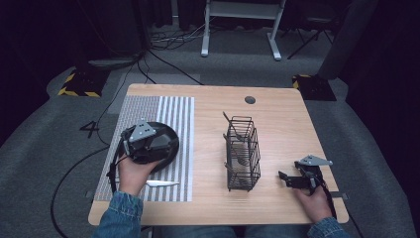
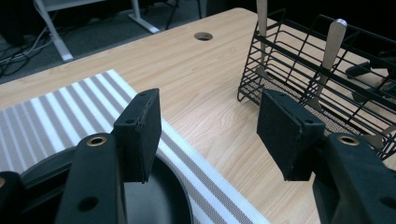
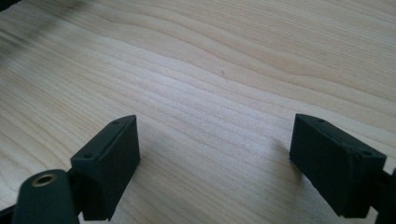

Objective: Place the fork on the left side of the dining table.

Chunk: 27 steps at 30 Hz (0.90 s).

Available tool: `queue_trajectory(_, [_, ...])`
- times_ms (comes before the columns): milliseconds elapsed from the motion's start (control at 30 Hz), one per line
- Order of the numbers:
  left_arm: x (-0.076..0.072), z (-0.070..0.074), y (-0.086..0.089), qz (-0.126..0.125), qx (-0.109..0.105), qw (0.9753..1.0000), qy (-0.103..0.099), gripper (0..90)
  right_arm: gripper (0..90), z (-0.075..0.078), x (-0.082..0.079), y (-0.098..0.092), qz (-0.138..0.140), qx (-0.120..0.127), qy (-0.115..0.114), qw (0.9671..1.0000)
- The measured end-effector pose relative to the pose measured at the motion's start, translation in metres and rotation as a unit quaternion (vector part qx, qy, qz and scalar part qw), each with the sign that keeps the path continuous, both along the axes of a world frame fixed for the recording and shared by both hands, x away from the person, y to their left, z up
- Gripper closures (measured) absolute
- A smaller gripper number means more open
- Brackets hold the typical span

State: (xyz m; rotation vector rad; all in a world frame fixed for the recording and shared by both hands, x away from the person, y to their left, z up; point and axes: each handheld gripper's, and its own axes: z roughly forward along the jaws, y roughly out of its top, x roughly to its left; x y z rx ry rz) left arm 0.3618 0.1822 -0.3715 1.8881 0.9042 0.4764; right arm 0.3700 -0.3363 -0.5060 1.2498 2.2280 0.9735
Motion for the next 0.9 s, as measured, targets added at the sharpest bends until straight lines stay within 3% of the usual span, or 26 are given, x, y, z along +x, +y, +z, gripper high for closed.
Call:
queue_trajectory(300, [0.024,0.004,-0.02,-0.029,-0.006,0.9996,0.003,40.9,16.1,0.0,0.0,0.0,0.0,0.0,0.0,1.0])
queue_trajectory(467, [0.04,0.008,-0.033,-0.03,-0.032,0.999,0.007,40.5,16.1,0.0,0.0,0.0,0.0,0.0,0.0,1.0])
queue_trajectory(900, [0.061,0.014,-0.059,-0.037,-0.041,0.9985,-0.003,39.3,16.1,0.0,0.0,0.0,0.0,0.0,0.0,1.0])
